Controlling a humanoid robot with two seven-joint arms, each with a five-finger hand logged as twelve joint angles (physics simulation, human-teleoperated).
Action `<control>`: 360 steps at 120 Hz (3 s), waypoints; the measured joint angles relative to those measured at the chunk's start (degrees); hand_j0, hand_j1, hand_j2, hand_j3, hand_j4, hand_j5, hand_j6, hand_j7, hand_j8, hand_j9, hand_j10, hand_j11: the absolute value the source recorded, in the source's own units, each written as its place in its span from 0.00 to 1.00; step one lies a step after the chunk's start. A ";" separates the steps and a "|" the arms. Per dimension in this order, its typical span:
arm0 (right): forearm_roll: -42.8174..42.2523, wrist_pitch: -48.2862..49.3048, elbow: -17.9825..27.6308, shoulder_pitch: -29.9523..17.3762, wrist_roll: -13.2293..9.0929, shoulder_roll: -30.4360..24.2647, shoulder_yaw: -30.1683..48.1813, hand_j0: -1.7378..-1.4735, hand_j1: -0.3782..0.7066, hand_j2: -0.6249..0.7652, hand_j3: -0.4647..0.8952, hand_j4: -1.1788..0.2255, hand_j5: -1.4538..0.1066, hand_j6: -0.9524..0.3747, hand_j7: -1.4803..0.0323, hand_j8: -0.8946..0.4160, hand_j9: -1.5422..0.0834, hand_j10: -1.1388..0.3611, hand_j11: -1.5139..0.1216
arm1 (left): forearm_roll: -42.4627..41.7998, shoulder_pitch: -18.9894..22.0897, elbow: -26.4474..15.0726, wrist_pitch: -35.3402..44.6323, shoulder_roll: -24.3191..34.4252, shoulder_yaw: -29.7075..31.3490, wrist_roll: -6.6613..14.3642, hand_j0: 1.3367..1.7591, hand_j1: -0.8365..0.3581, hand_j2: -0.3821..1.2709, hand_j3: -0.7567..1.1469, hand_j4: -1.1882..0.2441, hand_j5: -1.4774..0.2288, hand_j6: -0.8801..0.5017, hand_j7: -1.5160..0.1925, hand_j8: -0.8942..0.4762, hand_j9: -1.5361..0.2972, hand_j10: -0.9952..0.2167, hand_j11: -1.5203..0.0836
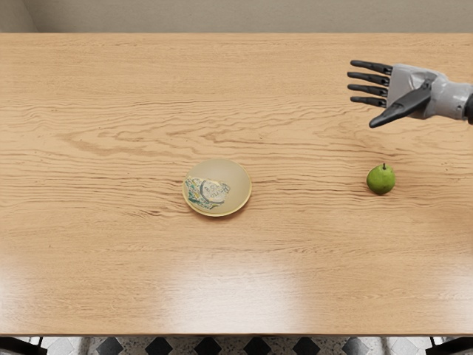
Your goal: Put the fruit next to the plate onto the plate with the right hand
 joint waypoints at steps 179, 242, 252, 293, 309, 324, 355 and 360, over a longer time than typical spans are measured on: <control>-48.28 -21.44 31.46 -5.71 -0.71 -15.03 2.24 0.30 0.11 0.44 0.34 0.78 0.87 0.65 0.91 0.62 0.89 0.71 0.86 | 0.00 0.00 0.00 0.00 0.00 0.00 0.00 0.76 0.97 0.23 0.40 0.81 0.85 0.62 0.87 0.64 0.82 0.80 0.93; -50.97 -33.96 31.59 -11.01 0.33 -12.07 1.00 0.30 0.37 0.41 0.34 0.61 0.67 0.48 0.71 0.44 0.70 0.55 0.68 | 0.00 0.00 -0.01 0.00 0.00 0.00 0.00 0.76 0.97 0.23 0.40 0.81 0.85 0.62 0.87 0.64 0.82 0.80 0.93; -51.33 -34.67 31.43 -11.68 0.36 -11.46 0.99 0.30 0.38 0.41 0.34 0.61 0.66 0.47 0.70 0.43 0.69 0.54 0.67 | 0.01 0.00 0.00 0.01 0.00 0.00 0.00 0.76 0.97 0.23 0.40 0.81 0.85 0.62 0.87 0.64 0.82 0.80 0.93; -52.67 -35.50 28.99 -13.34 0.60 -8.55 -0.03 0.30 0.39 0.41 0.34 0.60 0.66 0.46 0.69 0.43 0.68 0.54 0.66 | 0.00 0.00 0.01 0.02 0.00 0.00 0.00 0.76 0.97 0.23 0.40 0.81 0.85 0.62 0.87 0.64 0.82 0.80 0.93; -53.61 -35.76 27.57 -13.67 0.70 -7.31 -0.11 0.30 0.39 0.41 0.34 0.60 0.66 0.46 0.69 0.43 0.68 0.54 0.66 | 0.00 0.00 0.01 0.00 0.00 0.00 0.00 0.76 0.97 0.23 0.40 0.81 0.85 0.62 0.87 0.64 0.82 0.80 0.93; -53.86 -36.25 27.10 -13.75 0.73 -7.00 -0.13 0.30 0.40 0.40 0.34 0.60 0.65 0.46 0.69 0.42 0.68 0.53 0.66 | 0.00 0.00 0.00 0.00 0.00 0.00 0.00 0.76 0.97 0.23 0.40 0.81 0.85 0.62 0.87 0.64 0.82 0.80 0.93; -53.97 -36.80 26.72 -14.03 0.79 -6.87 -0.15 0.30 0.48 0.39 0.34 0.54 0.59 0.40 0.62 0.36 0.62 0.49 0.60 | 0.00 0.00 0.00 0.01 0.00 0.00 0.00 0.76 0.97 0.23 0.40 0.81 0.85 0.62 0.87 0.64 0.82 0.80 0.93; -53.99 -36.80 26.66 -14.12 0.80 -6.86 -0.14 0.30 0.49 0.39 0.34 0.53 0.58 0.39 0.61 0.36 0.61 0.48 0.59 | 0.00 0.00 0.00 -0.01 0.00 -0.01 0.00 0.76 0.97 0.23 0.40 0.81 0.85 0.62 0.87 0.64 0.82 0.80 0.93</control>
